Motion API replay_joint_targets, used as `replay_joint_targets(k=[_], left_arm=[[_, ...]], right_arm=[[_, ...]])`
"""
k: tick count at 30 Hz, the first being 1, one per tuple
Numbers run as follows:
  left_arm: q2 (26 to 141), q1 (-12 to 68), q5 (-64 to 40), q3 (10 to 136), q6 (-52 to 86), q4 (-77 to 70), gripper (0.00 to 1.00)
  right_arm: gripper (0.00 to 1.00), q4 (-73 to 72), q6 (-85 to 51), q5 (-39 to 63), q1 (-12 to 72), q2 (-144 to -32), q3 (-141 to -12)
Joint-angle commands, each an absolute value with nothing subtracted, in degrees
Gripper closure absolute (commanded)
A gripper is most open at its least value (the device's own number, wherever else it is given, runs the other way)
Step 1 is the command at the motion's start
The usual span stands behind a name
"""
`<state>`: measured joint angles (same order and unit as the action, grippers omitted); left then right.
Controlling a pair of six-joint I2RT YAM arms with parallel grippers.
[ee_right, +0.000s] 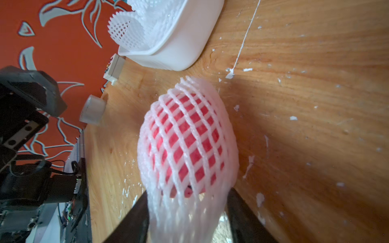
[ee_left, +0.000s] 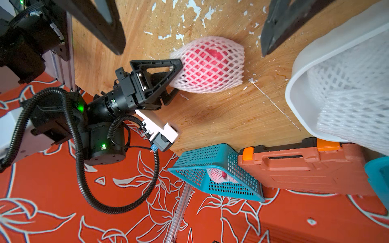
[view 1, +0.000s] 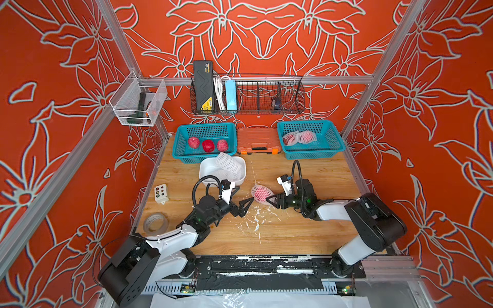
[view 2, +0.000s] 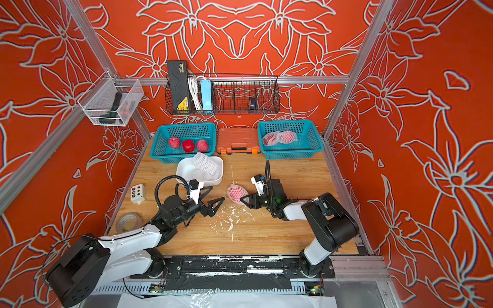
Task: Remove foam nets from apples
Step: Remove the foam net from the apple.
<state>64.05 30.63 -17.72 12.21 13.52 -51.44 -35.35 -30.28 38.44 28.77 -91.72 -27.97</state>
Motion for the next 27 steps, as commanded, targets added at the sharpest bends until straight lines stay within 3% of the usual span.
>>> replay_joint_targets(k=[1,5,8,13,17,27], left_arm=[[63.1,30.2,-17.3,11.4,13.6,-50.8,0.02],[62.0,30.3,-17.0,10.8,13.5,-50.7,0.02],[60.4,30.2,-16.3,10.5,13.0,-49.6,0.02],[57.1,30.3,-14.0,9.4,12.7,-48.0,0.02],[54.5,30.3,-12.1,9.1,11.8,-46.9,0.02],[53.4,30.2,-10.3,9.3,11.3,-45.6,0.02]], right_arm=[[0.53,-37.9,-31.2,39.5,28.5,-93.7,-29.4],[0.65,-35.6,-31.1,38.6,28.5,-93.0,-30.3],[0.79,-33.4,-31.0,36.4,28.5,-90.9,-30.1],[0.82,-26.2,-29.8,34.5,28.5,-88.0,-31.8],[0.97,-16.5,-27.6,31.7,28.5,-84.1,-34.3],[1.00,10.2,-23.6,29.7,28.5,-77.8,-44.2]])
